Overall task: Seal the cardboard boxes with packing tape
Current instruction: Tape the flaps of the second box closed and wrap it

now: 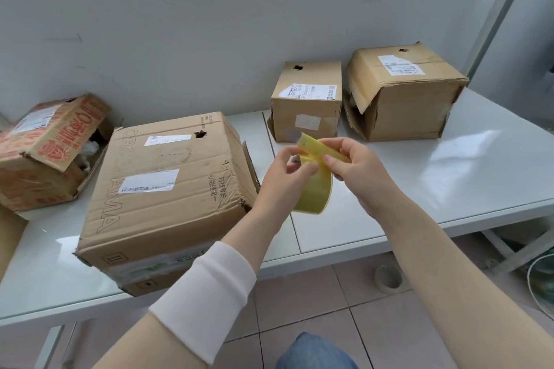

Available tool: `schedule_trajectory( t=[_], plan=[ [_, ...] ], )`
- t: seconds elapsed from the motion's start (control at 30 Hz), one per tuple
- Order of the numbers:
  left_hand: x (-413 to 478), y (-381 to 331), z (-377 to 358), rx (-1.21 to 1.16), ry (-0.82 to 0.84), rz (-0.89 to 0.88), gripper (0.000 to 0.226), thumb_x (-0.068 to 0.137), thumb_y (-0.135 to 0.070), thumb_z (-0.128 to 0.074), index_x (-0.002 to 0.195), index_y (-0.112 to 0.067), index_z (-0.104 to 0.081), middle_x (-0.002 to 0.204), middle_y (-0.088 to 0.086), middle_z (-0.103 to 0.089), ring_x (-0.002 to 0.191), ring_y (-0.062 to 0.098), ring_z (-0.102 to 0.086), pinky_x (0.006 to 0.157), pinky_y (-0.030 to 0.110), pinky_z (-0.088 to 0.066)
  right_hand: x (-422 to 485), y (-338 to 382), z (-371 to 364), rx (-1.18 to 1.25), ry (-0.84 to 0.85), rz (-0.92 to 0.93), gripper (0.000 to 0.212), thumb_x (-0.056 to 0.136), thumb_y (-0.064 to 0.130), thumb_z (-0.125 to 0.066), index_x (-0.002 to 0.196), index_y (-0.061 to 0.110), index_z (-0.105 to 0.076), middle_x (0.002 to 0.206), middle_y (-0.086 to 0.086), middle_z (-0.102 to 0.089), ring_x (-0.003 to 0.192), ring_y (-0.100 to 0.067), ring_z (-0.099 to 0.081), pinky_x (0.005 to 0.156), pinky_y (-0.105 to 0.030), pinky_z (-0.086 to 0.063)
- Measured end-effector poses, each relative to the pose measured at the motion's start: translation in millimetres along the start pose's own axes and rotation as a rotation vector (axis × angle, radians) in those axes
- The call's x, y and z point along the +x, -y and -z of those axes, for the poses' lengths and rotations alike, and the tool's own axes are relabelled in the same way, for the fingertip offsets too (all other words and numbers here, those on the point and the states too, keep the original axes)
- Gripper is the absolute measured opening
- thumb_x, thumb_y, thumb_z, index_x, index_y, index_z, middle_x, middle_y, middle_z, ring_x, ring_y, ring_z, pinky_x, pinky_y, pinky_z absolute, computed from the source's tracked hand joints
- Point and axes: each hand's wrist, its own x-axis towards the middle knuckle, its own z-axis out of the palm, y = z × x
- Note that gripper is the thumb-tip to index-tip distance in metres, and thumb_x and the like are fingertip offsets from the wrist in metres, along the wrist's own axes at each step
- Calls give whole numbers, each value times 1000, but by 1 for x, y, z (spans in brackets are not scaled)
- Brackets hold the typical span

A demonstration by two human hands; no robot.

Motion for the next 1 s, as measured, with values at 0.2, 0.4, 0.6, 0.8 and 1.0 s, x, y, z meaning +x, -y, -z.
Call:
schedule_trajectory(
  t=[0.2,0.4,0.6,0.8,1.0],
  plan=[
    [1,-15,9,139,-252,-88,9,84,-33,-66,80,-32,-58,109,13,-52,95,19,-54,70,27,-44,-9,14,-24,-43,-167,147,24,91,6,-55,95,30,-59,93,12,-62,91,-6,-57,77,-15,-48],
    [-19,-36,36,154,-362,-263,20,82,-19,-66,70,-25,-51,85,1,-58,81,16,-54,68,23,-42,-19,42,-58,-124,-274,289,22,90,7,-55,98,28,-59,88,22,-58,84,5,-55,72,-4,-42],
    [-31,-45,81,124,-406,-312,21,84,-18,-64,66,-22,-52,80,5,-64,77,22,-58,70,33,-46,-23,76,-96,-87,-228,199,18,91,11,-55,95,27,-61,90,14,-62,85,-1,-56,76,-13,-45],
    [-34,-44,107,203,-328,-341,25,87,-23,-66,68,-22,-49,85,-6,-58,82,2,-51,66,9,-36,-7,88,-108,201,-141,-138,11,93,16,-56,85,11,-62,69,-1,-55,60,-11,-45,57,-20,-37],
    [-19,-42,118,222,-294,-351,24,87,-24,-66,70,-20,-50,88,-3,-58,81,-1,-49,64,3,-32,13,83,-128,386,-284,-299,10,89,13,-62,80,9,-62,70,-3,-55,62,-13,-48,58,-20,-43]
  ],
)
